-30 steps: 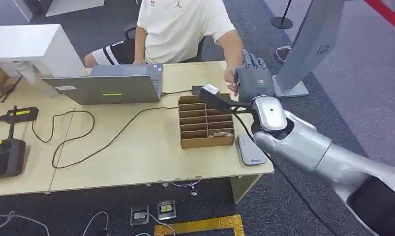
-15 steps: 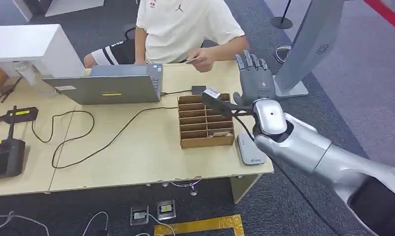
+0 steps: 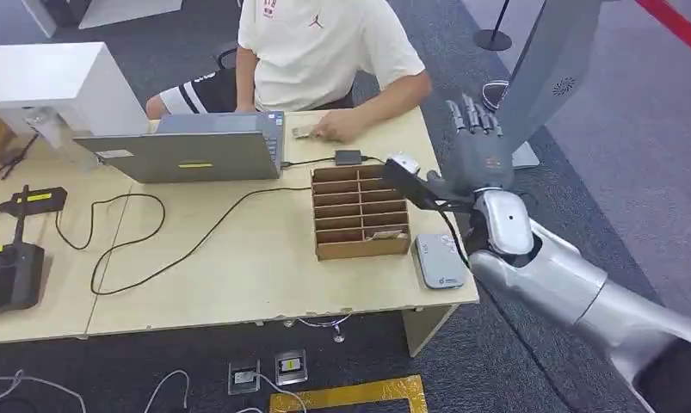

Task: Pass the card to the sensor for recognition and then transmit it.

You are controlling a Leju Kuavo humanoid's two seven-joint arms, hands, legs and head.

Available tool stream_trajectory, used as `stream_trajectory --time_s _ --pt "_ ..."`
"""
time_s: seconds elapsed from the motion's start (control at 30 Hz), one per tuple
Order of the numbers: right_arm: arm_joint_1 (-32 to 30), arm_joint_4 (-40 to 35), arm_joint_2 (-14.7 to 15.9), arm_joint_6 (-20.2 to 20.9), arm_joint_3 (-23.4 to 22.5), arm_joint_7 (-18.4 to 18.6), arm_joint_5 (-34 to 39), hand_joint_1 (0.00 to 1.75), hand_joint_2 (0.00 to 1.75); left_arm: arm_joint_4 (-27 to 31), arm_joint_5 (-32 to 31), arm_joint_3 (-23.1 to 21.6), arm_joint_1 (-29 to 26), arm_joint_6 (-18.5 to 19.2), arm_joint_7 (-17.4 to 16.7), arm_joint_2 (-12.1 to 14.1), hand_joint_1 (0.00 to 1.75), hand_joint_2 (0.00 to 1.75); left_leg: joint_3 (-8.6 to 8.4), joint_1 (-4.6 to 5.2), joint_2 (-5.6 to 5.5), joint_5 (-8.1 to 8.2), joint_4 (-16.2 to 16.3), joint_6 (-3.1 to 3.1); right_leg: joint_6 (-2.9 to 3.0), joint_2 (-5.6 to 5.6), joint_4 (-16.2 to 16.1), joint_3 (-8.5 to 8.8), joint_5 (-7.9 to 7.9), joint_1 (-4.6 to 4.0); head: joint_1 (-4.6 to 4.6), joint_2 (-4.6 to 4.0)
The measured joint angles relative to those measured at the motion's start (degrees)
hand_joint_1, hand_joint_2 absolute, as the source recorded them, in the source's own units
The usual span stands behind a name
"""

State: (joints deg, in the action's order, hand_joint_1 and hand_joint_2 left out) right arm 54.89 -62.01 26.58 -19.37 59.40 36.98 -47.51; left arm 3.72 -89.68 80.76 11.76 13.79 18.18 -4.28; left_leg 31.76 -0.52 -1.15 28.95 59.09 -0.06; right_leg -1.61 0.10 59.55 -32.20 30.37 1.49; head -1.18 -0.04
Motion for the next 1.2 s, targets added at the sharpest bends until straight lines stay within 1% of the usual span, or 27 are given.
stream_trajectory --time_s 0.1,0.17,0.2,0.27,0.33,0.53,0.7,0.83,0.97,1.07,1.2 --pt "-2.5 -2.2 1.6 -0.9 -1.8 -0.3 4.5 0.0 1.75 0.0 0.0 0.0 -0.1 0.0 0.0 0.0 0.0 0.0 -0.01 -0.01 0.0 0.0 0.0 -0.01 0.0 0.0 0.0 0.01 0.0 -0.01 0.04 0.0" --pt "-4.4 -3.7 2.2 -1.0 -2.2 -0.9 6.4 0.0 1.75 0.0 0.0 0.0 -0.2 0.0 0.1 0.0 0.0 0.0 0.0 -0.02 0.0 0.0 0.0 -0.01 0.0 0.0 0.0 0.01 0.0 -0.02 0.02 0.0" --pt "-5.3 -4.6 2.4 -0.7 -2.2 -2.0 7.7 0.0 1.75 0.0 0.0 0.1 -0.2 0.0 0.4 0.0 0.0 0.0 0.0 -0.03 0.0 0.0 0.0 -0.01 0.0 0.0 0.0 0.01 0.0 -0.02 0.02 0.0" --pt "-6.6 -6.0 2.5 1.4 -2.2 -4.5 9.2 0.0 1.75 0.0 0.0 0.1 -0.4 0.0 1.2 0.0 0.0 0.0 0.0 -0.05 0.02 0.0 0.0 -0.01 0.0 0.0 0.0 0.0 0.0 -0.05 0.02 0.0" --pt "-7.4 -7.3 2.5 4.3 -1.7 -5.6 8.7 0.0 1.75 0.0 0.0 0.1 -0.5 0.0 1.5 0.0 0.0 0.0 0.0 -0.05 0.04 0.0 0.0 -0.01 0.0 0.01 0.0 0.0 0.0 -0.05 0.04 0.0" --pt "-8.9 -9.8 2.4 10.1 0.5 -5.2 7.5 0.0 1.75 0.0 0.0 0.2 -0.5 0.0 1.6 0.1 0.0 0.0 0.02 -0.05 0.01 0.0 0.0 -0.01 0.0 0.0 0.0 0.01 0.0 -0.05 0.0 0.0" --pt "-9.2 -10.9 2.4 13.7 2.6 -5.1 6.7 0.0 1.75 0.0 0.0 0.2 -0.2 0.0 1.0 0.1 0.0 0.0 0.03 -0.04 0.01 0.0 0.0 -0.01 0.0 -0.01 0.0 0.03 0.0 -0.04 0.0 0.0" --pt "-8.7 -10.9 1.3 16.0 4.1 -6.4 6.1 0.0 1.75 0.0 0.0 0.2 -0.2 0.0 1.0 0.1 0.0 0.0 0.04 -0.05 0.01 0.0 0.0 -0.01 0.0 0.0 0.0 0.03 0.0 -0.04 0.02 0.0" --pt "-7.1 -10.5 -0.7 17.3 5.8 -8.0 5.2 0.0 1.75 0.0 0.0 0.3 -0.2 0.0 1.0 0.1 0.0 0.0 0.03 -0.08 0.01 -0.01 0.0 -0.02 0.01 0.0 0.0 0.03 0.0 -0.06 0.0 0.0" --pt "-6.1 -9.9 -2.3 17.4 7.0 -8.9 4.1 0.0 1.75 0.0 0.0 0.4 -0.3 0.0 1.2 0.1 0.0 0.0 0.04 -0.09 0.01 -0.01 0.0 -0.02 0.01 0.0 0.0 0.03 0.0 -0.07 0.02 0.0" --pt "-4.9 -7.7 -4.7 16.9 8.5 -9.2 3.1 0.0 1.75 0.0 0.0 0.6 -0.3 0.0 1.6 0.1 0.0 0.0 0.04 -0.09 0.01 -0.01 0.0 -0.02 0.01 -0.01 0.0 0.04 0.0 -0.07 0.02 0.0"
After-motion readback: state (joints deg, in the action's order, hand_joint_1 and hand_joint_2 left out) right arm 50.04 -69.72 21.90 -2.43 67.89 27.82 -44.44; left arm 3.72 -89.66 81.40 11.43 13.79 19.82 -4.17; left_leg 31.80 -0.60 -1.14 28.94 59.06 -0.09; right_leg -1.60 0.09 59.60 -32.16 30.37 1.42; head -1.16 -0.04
